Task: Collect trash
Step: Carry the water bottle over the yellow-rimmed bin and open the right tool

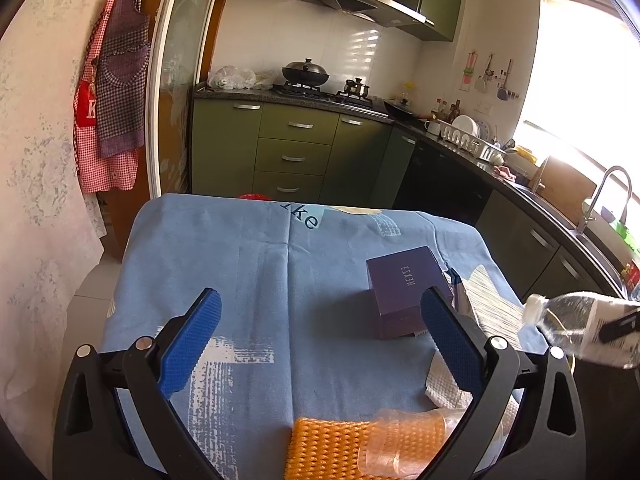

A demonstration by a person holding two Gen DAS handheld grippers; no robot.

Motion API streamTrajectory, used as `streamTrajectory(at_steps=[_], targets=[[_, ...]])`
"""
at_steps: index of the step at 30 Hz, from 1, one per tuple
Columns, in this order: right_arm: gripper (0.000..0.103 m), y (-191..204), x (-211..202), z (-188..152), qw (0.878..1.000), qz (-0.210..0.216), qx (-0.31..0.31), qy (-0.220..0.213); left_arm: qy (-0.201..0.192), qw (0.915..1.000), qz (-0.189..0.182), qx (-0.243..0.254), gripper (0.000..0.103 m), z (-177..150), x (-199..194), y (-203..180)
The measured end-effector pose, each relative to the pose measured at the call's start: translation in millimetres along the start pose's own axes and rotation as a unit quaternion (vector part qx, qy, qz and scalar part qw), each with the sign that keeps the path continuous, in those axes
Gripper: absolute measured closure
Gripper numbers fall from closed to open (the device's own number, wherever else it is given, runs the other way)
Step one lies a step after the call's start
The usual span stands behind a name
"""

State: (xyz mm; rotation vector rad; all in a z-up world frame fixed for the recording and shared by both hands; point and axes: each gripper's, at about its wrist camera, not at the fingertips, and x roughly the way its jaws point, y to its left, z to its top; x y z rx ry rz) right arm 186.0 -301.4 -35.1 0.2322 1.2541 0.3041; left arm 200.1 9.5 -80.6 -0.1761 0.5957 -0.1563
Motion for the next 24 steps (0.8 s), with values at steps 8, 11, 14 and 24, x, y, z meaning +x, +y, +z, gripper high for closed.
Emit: streamTrajectory(at_steps=[8,11,14,24], targets=[[0.042,-133,-23,-8,0.987,-0.056,0.144,-0.036,0.002,0.9998,-0.017,0.011,0.005,-2,1,-9],[0.042,-176,-11,-6,0.979,-0.073,0.186,-0.032,0.004,0.9996,-0.018,0.020,0.005,-3,2,-14],[0.041,-214,2,-1,0.971,-0.089,0.219,-0.036,0.005,0.9994,-0.019,0.029,0.005,-4,3,-18],[0.037,-234,-8,-42,0.957,-0.045,0.270,-0.094,0.013,0.9986,-0.027,0.044,0.005,-8,8,-28]])
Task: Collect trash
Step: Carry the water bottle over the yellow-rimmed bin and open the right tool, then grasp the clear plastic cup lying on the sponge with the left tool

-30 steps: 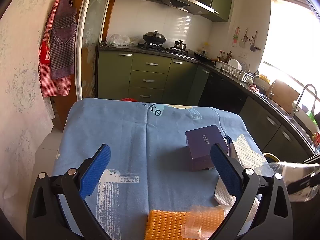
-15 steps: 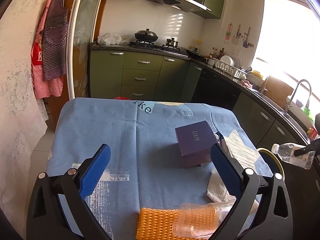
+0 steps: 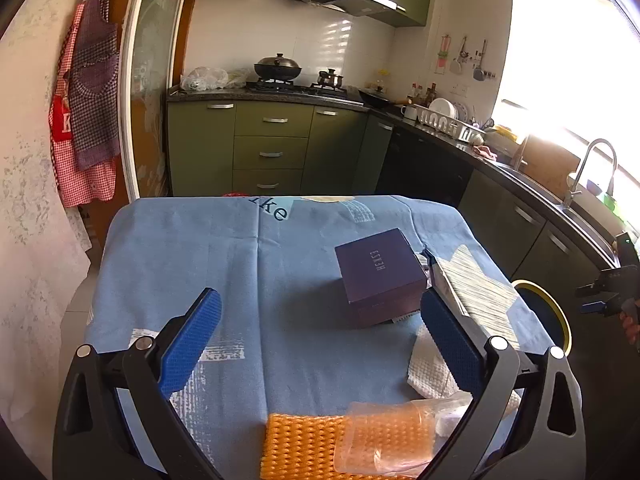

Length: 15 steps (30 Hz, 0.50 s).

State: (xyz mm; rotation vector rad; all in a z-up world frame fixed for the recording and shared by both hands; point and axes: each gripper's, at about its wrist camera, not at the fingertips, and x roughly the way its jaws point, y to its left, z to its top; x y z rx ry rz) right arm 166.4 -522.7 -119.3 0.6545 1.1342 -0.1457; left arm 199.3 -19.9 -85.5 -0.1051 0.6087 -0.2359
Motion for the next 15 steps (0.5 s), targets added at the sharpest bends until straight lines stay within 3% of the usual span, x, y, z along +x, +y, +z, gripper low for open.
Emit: streamTrajectory(at_steps=[7,11,15], targets=[[0.035,12,-13,-59,0.998,0.063,-0.028,-0.008,0.018,0.9994,-0.021,0.019,0.005,-3,1,-13],[0.035,13,-13,-75,0.996,0.075,-0.041,0.000,0.060,0.9954,-0.062,0.041,0.005,-8,-1,-25],[0.035,20,-14,-83,0.995,0.072,-0.062,-0.004,0.090,0.9899,-0.077,0.077,0.005,-21,-7,-37]])
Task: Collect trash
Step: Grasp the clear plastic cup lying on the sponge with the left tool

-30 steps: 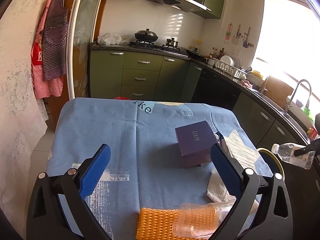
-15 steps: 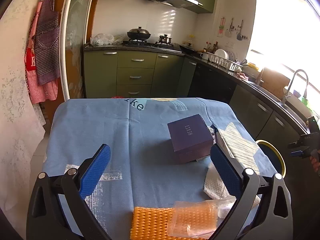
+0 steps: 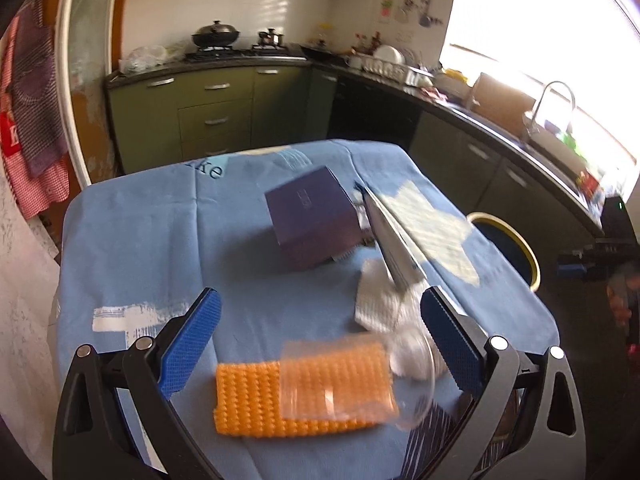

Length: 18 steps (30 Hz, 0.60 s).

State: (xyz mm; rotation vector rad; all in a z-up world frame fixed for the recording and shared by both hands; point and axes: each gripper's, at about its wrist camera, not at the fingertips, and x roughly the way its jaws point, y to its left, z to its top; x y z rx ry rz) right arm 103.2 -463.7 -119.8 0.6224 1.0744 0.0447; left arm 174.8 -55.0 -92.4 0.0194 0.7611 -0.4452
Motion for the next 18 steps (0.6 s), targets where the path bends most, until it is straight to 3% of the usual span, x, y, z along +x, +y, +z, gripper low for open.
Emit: streamTrajectory(at_steps=[10,18], targets=[[0.035,12,18,-10,0.999,0.028,-0.021,0.013,0.025,0.9975,-0.037,0.055,0.005,-16,7,-19],[0.034,11,24,-16,0.999,0.037,-0.016,0.021,0.063,0.9964,-0.032,0.046,0.005,-21,28,-15]])
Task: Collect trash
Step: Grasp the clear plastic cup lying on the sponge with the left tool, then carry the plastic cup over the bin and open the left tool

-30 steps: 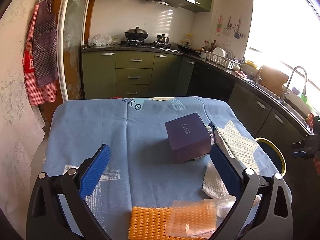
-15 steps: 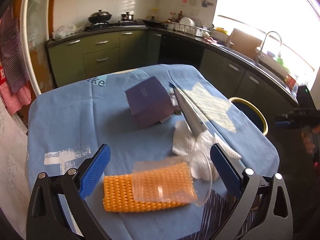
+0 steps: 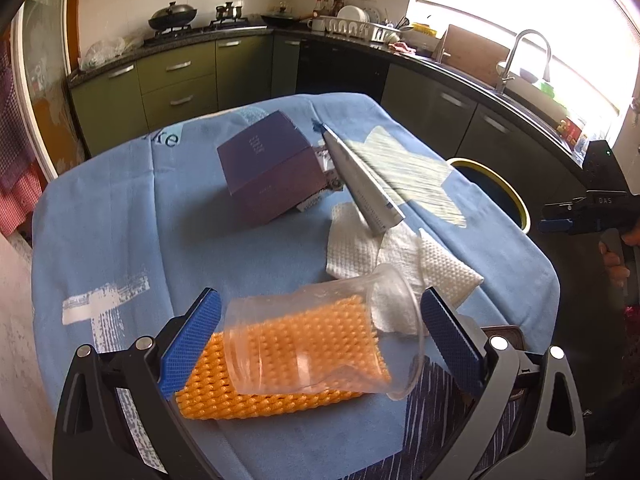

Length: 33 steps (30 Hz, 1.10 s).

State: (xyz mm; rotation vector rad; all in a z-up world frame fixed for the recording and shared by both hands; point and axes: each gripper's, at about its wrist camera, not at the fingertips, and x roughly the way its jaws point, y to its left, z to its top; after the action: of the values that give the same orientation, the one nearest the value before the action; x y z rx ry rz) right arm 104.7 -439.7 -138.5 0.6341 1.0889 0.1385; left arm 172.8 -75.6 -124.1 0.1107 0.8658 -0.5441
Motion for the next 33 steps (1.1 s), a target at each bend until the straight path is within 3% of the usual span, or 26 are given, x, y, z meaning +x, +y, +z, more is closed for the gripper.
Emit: streamTrajectory(at_steps=[9,11,16,26,33], targets=[[0.034,2,10,-2,1.000,0.007,-0.003,0.011,0.013,0.9994,0.014,-0.027,0.006,-7,7,8],[0.034,2,11,-2,1.000,0.010,-0.003,0.013,0.014,0.9992,0.011,-0.035,0.021,-7,6,10],[0.034,2,7,-3,1.000,0.012,-0.004,0.008,0.015,0.9992,0.014,-0.035,0.021,-6,0,7],[0.033,-8,-8,-6,1.000,-0.013,-0.007,-0.022,-0.017,0.9994,0.010,0.028,0.021,20,-30,-38],[0.033,-37,-23,-7,0.999,-0.023,0.016,-0.044,-0.024,0.9946,-0.044,0.091,0.021,60,-28,-102]])
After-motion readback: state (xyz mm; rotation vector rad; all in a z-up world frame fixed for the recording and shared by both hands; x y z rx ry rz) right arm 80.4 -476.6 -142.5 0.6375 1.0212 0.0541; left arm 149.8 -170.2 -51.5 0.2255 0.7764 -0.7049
